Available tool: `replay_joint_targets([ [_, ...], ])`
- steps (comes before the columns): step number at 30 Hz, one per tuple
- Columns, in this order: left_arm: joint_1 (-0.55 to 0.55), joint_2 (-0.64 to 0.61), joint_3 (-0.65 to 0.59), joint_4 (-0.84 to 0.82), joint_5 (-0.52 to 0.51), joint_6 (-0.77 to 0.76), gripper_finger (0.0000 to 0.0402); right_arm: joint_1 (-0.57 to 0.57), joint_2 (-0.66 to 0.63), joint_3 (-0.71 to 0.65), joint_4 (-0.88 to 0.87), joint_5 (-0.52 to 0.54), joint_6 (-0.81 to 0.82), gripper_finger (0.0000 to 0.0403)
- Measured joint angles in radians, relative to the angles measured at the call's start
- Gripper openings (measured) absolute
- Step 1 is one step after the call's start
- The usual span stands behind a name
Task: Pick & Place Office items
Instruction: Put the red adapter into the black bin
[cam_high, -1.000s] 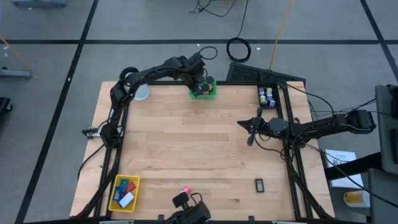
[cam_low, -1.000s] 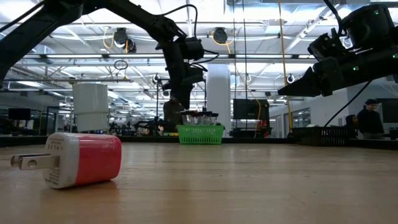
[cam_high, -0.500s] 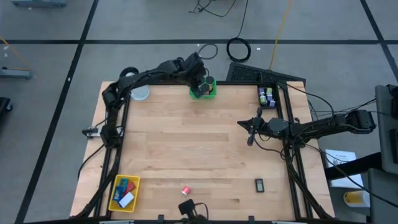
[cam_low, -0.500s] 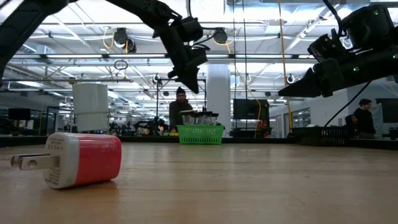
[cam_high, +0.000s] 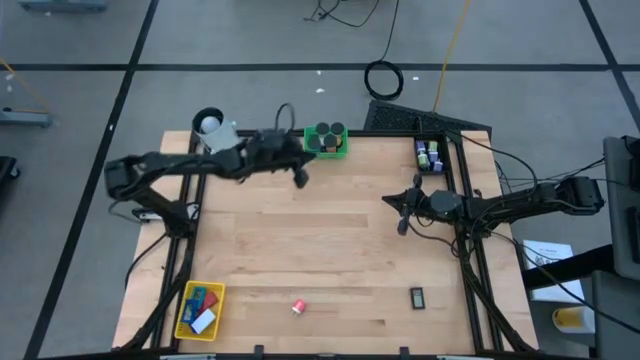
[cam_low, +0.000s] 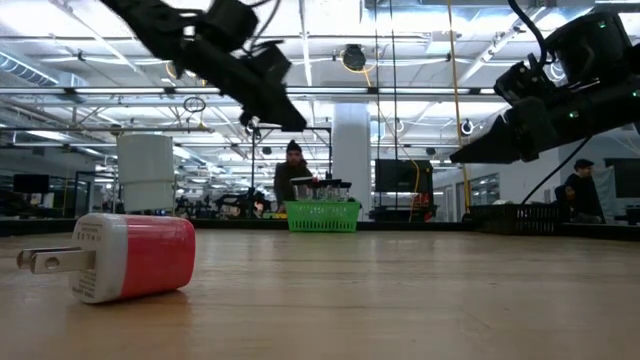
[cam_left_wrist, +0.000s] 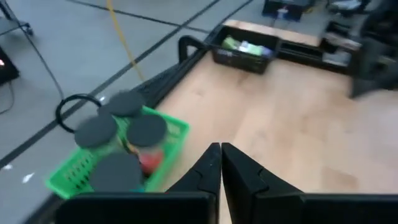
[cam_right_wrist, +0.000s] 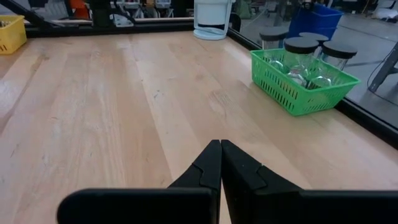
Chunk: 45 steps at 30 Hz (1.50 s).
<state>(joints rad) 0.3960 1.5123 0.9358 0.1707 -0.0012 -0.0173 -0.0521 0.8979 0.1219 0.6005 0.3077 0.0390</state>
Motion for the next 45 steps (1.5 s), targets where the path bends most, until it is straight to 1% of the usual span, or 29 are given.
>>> replay_joint_targets([
  [2,-0.029,-0.061,-0.073,0.01,0.001,-0.03,0.0019,0.0,0.0,0.0,0.004,0.001,0.001,0.0],
  [4,-0.07,-0.113,-0.117,-0.026,0.002,-0.067,0.0019,0.0,0.0,0.0,0.01,0.002,-0.001,0.0],
  [6,-0.117,-0.143,-0.135,-0.067,0.001,-0.118,0.0019,-0.001,0.0,0.0,0.018,0.002,-0.013,0.0],
  [9,-0.19,-0.153,-0.125,-0.14,-0.005,-0.198,0.0019,-0.001,0.0,0.0,0.033,0.003,-0.038,0.0],
  [15,-0.369,-0.137,-0.073,-0.262,-0.184,-0.316,0.0012,-0.002,0.0,0.0,0.053,0.004,-0.061,0.0],
  [18,-0.454,-0.138,-0.053,-0.297,-0.241,-0.446,0.0004,-0.002,0.0,0.0,0.061,0.004,-0.073,0.0],
  [20,-0.509,-0.137,-0.037,-0.356,-0.266,-0.552,0.0006,-0.002,0.0,0.0,0.068,0.004,-0.083,0.0],
  [23,-0.595,-0.1,0.027,-0.48,-0.319,-0.702,0.002,-0.002,0.0,0.0,0.078,0.003,-0.098,0.0],
  [25,-0.645,-0.057,0.087,-0.593,-0.343,-0.789,0.0026,-0.002,0.0,0.0,0.086,0.003,-0.106,0.0],
  [31,-0.75,0.12,0.309,-0.802,-0.348,-0.992,0.0029,-0.002,0.0,0.0,0.091,0.002,-0.114,0.0],
  [34,-0.776,0.214,0.413,-0.904,-0.303,-1.065,0.0032,-0.002,0.0,0.0,0.1,0.002,-0.14,0.0],
  [36,-0.789,0.272,0.475,-0.953,-0.253,-1.127,0.0044,-0.002,0.0,0.0,0.116,0.002,-0.154,0.0],
  [39,-0.814,0.352,0.549,-0.995,-0.21,-1.206,0.0081,-0.002,0.0,0.0,0.13,0.002,-0.17,0.0],
  [42,-0.838,0.415,0.602,-0.996,-0.176,-1.277,0.0131,-0.002,0.0,0.0,0.137,0.001,-0.182,0.0],
  [45,-0.857,0.466,0.64,-0.996,-0.116,-1.355,0.0186,-0.002,0.0,0.0,0.133,0.001,-0.187,0.0],
])
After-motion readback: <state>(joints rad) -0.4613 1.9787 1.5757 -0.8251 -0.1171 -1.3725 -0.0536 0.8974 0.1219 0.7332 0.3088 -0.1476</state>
